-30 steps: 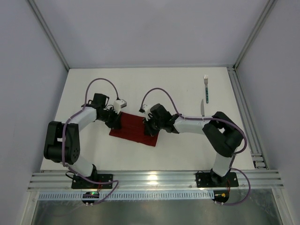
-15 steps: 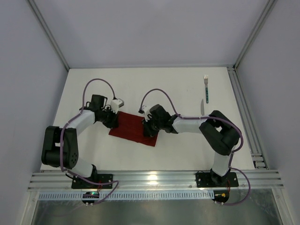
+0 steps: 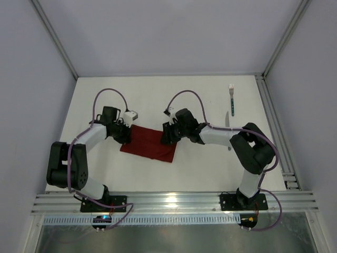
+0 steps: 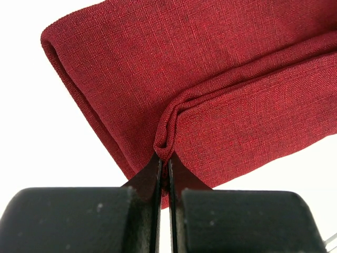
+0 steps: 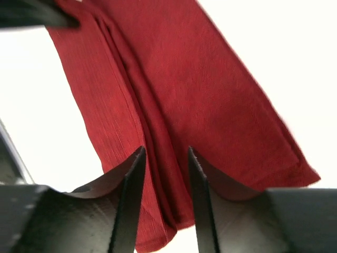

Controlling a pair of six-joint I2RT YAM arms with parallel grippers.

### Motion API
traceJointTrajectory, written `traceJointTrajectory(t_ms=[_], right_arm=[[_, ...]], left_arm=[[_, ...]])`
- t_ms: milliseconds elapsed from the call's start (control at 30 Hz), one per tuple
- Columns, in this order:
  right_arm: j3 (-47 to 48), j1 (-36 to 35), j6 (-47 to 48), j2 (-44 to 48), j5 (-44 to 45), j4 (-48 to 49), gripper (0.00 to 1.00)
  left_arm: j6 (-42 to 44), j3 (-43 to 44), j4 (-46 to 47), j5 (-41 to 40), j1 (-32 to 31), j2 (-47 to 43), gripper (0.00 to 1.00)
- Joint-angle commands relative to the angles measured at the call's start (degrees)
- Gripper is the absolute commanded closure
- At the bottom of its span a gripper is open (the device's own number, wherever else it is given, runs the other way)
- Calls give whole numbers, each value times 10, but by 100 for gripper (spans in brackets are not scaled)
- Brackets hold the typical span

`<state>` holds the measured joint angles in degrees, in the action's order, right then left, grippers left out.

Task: Fold the napkin into a case and place the utensils inside
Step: Fold the square-folded napkin into a folded napkin.

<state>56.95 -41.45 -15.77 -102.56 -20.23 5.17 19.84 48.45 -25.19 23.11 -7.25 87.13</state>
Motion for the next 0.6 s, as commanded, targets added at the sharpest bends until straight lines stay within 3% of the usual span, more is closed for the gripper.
traceJointTrajectory(t_ms=[0, 267, 567], right_arm=[[3, 11, -78, -19, -47, 95, 60], [-11, 25, -132, -86, 9, 95, 83], [-21, 27, -124, -79, 9, 86, 87]], left_arm=[[-9, 2, 2, -20, 4, -8, 100], [-16, 2, 1, -34, 12, -15, 100], [-10, 9, -13, -46, 31, 12, 100]])
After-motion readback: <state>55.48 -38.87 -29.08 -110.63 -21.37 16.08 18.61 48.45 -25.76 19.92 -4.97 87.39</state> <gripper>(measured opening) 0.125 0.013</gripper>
